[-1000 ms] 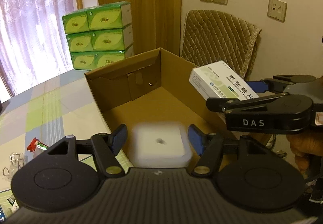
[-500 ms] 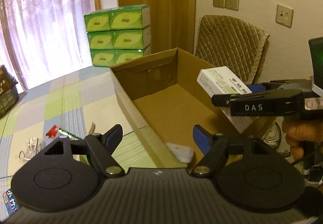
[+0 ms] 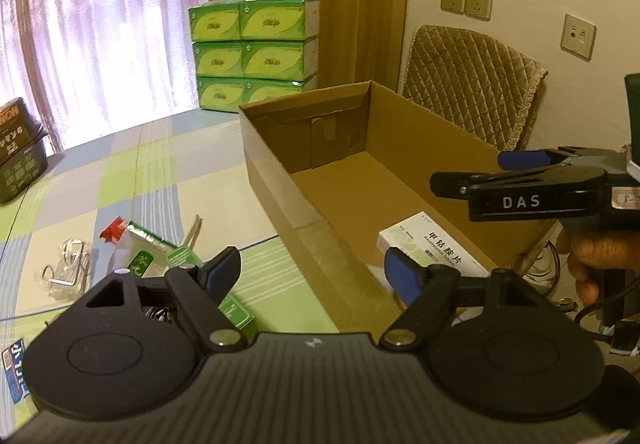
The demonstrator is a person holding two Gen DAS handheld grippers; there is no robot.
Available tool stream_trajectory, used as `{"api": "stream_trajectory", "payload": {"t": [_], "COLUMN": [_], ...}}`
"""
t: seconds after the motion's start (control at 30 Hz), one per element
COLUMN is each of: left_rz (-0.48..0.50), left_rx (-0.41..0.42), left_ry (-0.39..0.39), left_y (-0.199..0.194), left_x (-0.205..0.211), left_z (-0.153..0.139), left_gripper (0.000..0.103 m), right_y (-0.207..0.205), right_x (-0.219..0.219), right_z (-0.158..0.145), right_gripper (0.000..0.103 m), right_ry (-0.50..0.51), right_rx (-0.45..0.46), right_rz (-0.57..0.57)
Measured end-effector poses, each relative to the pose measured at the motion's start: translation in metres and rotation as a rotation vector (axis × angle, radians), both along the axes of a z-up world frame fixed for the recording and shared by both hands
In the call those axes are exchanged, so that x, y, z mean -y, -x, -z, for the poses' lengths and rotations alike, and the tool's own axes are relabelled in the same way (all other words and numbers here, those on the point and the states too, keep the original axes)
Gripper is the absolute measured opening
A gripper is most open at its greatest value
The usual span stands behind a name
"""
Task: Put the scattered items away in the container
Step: 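Open the left tool over the cardboard box while the right tool drops the medicine box in, then move both tools back over the table items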
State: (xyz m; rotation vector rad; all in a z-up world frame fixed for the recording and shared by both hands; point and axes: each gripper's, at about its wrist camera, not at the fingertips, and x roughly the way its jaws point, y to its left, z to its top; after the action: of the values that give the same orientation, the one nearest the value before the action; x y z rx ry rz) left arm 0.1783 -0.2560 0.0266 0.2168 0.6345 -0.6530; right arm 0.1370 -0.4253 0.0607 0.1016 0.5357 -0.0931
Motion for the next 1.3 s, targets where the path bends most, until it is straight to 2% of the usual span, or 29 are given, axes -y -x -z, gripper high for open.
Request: {"api": "stream_trajectory", "payload": {"t": [0.23, 0.4, 0.73, 1.1, 1.3], "left_rz": [-0.036, -0.074, -0.188, -0.367, -0.428], "left_rx": [-0.007, -0.013, -0.038, -0.071, -0.093], "left_ry": [0.003, 0.014, -0.014, -0.031, -0.026], "left_y": [0.015, 0.030, 0.064, 0.087, 0.086], "left_x": [-0.021, -0.043, -0.115, -0.206, -0.234], "left_z": [-0.003, -0.007, -0.004, 0.008, 0.017], "left_gripper": [0.079, 0.085, 0.095, 0.100, 0.100], "right_y": [0.015, 0.034, 0.071, 0.081, 0.071], "right_x": [-0.016, -0.036, -0.099, -0.173, -0.196], "right_z": [-0.011, -0.025, -0.043, -0.026, -0.013], "right_gripper": [0.103, 0.103, 0.103, 0.103, 0.103], "right_ry": [-0.002, -0.011, -0.013, -0.015, 0.016], "right_rx": [0.014, 0.039, 0.080, 0.020, -0.019], "right_rz": [-0.007, -0.028, -0.125, -0.254, -0.301]}}
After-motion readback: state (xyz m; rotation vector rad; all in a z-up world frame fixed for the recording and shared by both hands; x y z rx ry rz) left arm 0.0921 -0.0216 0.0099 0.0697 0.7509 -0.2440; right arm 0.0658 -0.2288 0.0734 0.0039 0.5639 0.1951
